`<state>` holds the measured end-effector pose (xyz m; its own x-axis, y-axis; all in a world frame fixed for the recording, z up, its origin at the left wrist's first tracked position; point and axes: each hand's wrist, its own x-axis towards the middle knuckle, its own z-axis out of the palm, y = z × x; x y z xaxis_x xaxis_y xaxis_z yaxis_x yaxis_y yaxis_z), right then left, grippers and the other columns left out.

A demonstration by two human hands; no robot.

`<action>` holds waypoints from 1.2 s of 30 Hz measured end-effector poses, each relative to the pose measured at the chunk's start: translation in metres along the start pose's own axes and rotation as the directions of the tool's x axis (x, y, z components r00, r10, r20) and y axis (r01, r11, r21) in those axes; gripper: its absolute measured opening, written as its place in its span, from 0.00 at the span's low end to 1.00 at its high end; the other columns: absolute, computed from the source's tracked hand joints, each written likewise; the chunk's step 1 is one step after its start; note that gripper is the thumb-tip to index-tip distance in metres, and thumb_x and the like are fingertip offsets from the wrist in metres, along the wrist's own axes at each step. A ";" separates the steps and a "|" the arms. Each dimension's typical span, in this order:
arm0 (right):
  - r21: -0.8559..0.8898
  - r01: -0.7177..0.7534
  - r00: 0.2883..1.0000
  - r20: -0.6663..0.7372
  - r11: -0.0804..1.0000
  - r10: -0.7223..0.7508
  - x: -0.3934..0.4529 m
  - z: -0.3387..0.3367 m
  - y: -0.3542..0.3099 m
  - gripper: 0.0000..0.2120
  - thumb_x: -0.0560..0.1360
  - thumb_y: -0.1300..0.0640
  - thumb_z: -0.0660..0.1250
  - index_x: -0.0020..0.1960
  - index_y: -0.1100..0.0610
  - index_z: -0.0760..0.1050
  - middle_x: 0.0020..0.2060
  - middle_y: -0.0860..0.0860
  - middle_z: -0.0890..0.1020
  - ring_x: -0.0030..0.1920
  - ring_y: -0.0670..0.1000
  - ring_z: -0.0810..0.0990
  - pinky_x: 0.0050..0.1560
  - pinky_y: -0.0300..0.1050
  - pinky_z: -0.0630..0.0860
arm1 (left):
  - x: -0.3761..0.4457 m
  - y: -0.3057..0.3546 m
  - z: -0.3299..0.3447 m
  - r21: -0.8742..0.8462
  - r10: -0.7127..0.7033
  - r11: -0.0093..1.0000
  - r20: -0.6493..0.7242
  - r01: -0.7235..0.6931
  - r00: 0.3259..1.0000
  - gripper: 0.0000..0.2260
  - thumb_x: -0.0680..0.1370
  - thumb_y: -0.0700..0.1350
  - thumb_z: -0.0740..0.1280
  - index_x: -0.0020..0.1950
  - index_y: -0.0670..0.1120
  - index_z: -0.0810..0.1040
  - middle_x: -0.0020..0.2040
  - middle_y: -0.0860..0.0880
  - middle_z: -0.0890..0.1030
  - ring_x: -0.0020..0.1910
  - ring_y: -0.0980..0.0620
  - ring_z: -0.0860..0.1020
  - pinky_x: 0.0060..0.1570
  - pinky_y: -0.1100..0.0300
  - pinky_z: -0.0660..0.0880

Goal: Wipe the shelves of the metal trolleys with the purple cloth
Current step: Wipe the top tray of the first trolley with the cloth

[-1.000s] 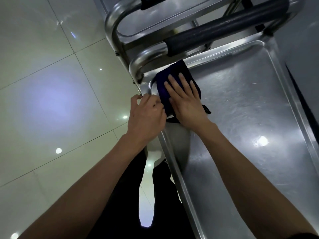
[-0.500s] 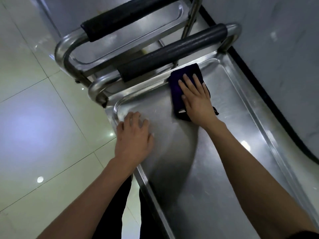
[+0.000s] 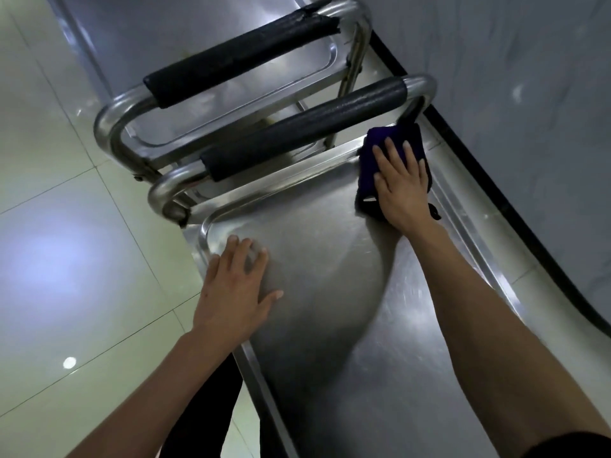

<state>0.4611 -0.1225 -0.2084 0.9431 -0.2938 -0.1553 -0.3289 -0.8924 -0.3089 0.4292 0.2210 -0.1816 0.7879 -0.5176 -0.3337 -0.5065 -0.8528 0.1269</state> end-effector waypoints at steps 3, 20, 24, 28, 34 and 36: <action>0.025 0.061 0.998 0.022 0.998 -0.061 -0.005 0.012 -0.025 0.27 0.83 0.44 0.44 0.81 0.43 0.52 0.82 0.45 0.51 0.81 0.51 0.42 0.79 0.57 0.39 | 0.001 -0.003 0.001 -0.030 -0.002 1.000 -0.006 0.002 1.000 0.31 0.76 0.66 0.64 0.73 0.49 0.67 0.75 0.45 0.60 0.77 0.40 0.57 0.71 0.40 0.68; 0.064 0.588 0.788 0.178 0.807 -0.589 -0.025 0.071 -0.196 0.23 0.82 0.52 0.54 0.77 0.43 0.66 0.79 0.44 0.61 0.81 0.52 0.49 0.78 0.61 0.45 | -0.010 -0.031 0.015 0.026 0.071 0.997 -0.010 -0.071 0.997 0.30 0.81 0.65 0.55 0.75 0.46 0.70 0.81 0.39 0.55 0.81 0.40 0.46 0.78 0.41 0.50; 0.104 0.609 0.772 0.151 0.787 -0.617 -0.020 0.069 -0.197 0.23 0.82 0.55 0.58 0.76 0.45 0.67 0.79 0.45 0.62 0.81 0.52 0.50 0.78 0.61 0.47 | -0.011 -0.034 0.014 0.005 0.074 0.997 -0.033 -0.073 0.997 0.29 0.80 0.65 0.57 0.73 0.46 0.71 0.80 0.39 0.54 0.81 0.39 0.46 0.78 0.41 0.51; 0.154 0.531 0.838 0.053 0.833 -0.543 -0.030 0.070 -0.177 0.24 0.82 0.56 0.58 0.77 0.46 0.66 0.79 0.46 0.61 0.81 0.53 0.50 0.79 0.61 0.47 | -0.011 -0.029 0.013 -0.046 0.058 0.997 -0.052 -0.060 0.997 0.32 0.80 0.64 0.60 0.77 0.47 0.64 0.81 0.40 0.53 0.81 0.40 0.46 0.78 0.41 0.52; 0.137 0.420 0.904 0.022 0.897 -0.426 -0.038 0.055 -0.132 0.23 0.83 0.52 0.54 0.78 0.47 0.64 0.80 0.47 0.60 0.81 0.53 0.49 0.79 0.58 0.45 | -0.011 -0.017 0.015 -0.019 0.030 0.999 -0.029 -0.030 0.999 0.35 0.80 0.63 0.59 0.81 0.48 0.53 0.82 0.42 0.50 0.81 0.39 0.44 0.77 0.39 0.52; 0.116 0.370 0.928 0.011 0.922 -0.374 -0.041 0.046 -0.110 0.23 0.83 0.51 0.53 0.78 0.47 0.64 0.80 0.46 0.60 0.81 0.53 0.50 0.79 0.57 0.47 | -0.012 -0.011 0.014 -0.024 0.012 1.000 -0.026 -0.013 1.000 0.33 0.80 0.62 0.59 0.80 0.48 0.54 0.81 0.42 0.51 0.81 0.39 0.45 0.77 0.39 0.52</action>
<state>0.4560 0.0031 -0.2112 0.9971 0.0647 -0.0394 0.0400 -0.8914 -0.4514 0.4201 0.2372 -0.1922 0.7907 -0.5295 -0.3074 -0.5080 -0.8476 0.1533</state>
